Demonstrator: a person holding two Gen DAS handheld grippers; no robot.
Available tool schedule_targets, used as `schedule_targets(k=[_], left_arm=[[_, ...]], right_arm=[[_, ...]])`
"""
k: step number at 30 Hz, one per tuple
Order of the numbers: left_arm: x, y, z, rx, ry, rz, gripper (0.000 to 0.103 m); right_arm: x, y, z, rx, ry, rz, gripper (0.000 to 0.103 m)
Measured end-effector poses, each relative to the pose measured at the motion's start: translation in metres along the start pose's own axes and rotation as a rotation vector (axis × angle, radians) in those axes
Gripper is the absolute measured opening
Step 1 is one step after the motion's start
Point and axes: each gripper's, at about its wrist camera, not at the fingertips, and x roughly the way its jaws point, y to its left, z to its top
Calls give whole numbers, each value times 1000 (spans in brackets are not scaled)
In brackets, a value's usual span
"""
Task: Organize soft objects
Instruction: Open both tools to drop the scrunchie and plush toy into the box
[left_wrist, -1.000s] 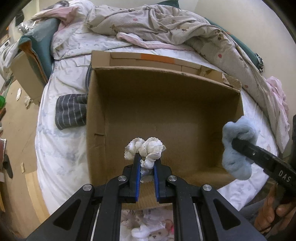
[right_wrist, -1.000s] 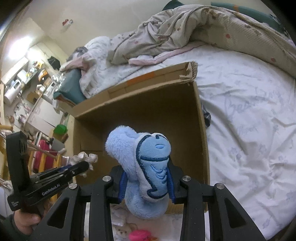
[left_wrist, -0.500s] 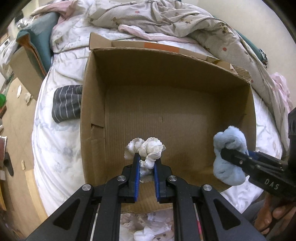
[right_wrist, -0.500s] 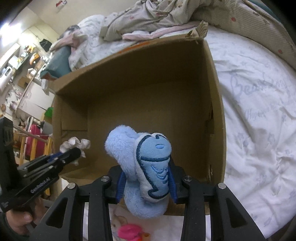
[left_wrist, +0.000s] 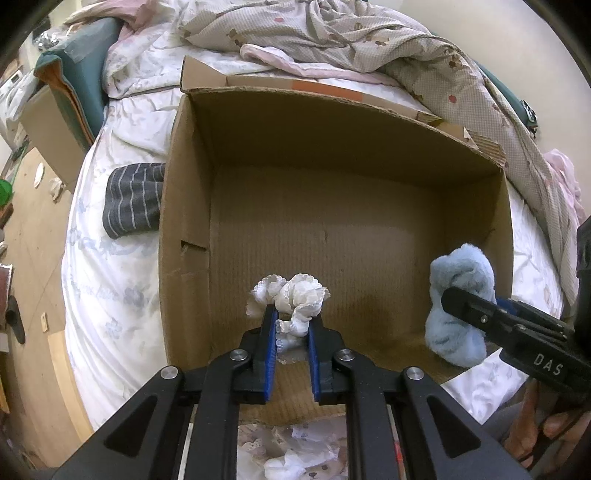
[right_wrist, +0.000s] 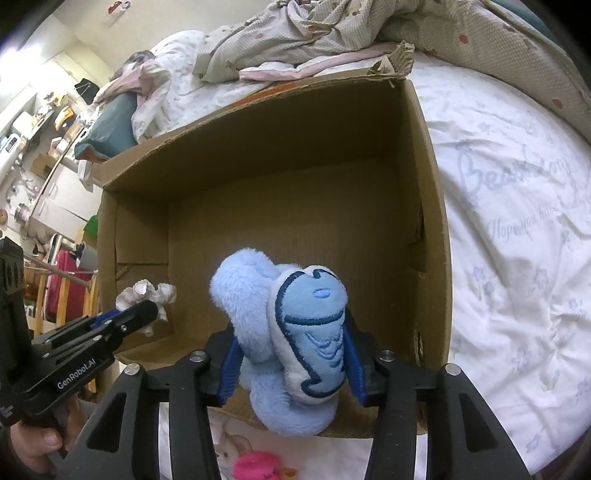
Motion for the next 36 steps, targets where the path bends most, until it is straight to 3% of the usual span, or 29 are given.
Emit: schedule_targets(k=[4, 7, 9, 11, 13, 15, 19, 28, 30, 32, 36], left_arm=[[0, -1, 0, 5, 1, -4, 16], [-1, -2, 0, 3, -1, -12, 19], [-2, -2, 0, -3, 0, -20, 29], [-5, -4, 1, -5, -11, -24, 57], [-11, -6, 2, 4, -40, -25, 66], [-15, -8, 3, 22, -56, -17, 66], [-20, -7, 4, 18, -51, -5, 66], [-42, 2, -2, -1, -135, 70, 66], [-49, 5, -5, -18, -140, 67, 71], [-58, 9, -8, -28, -172, 81, 84], [-73, 17, -14, -41, -224, 96, 91]], right_arm=[[-3, -5, 1, 30, -14, 19, 68], [-11, -6, 4, 42, -54, 37, 83], [-16, -6, 5, 44, -73, 40, 92], [-20, -5, 6, 48, -92, 47, 98], [-24, -4, 6, 45, -113, 49, 99], [-27, -5, 7, 43, -132, 51, 103], [-32, -4, 10, 44, -161, 42, 103], [-43, -4, 6, 53, -223, 45, 103], [-47, -4, 3, 49, -239, 38, 103], [-51, -1, 0, 24, -257, 26, 103], [-62, 1, -6, 3, -270, 21, 103]])
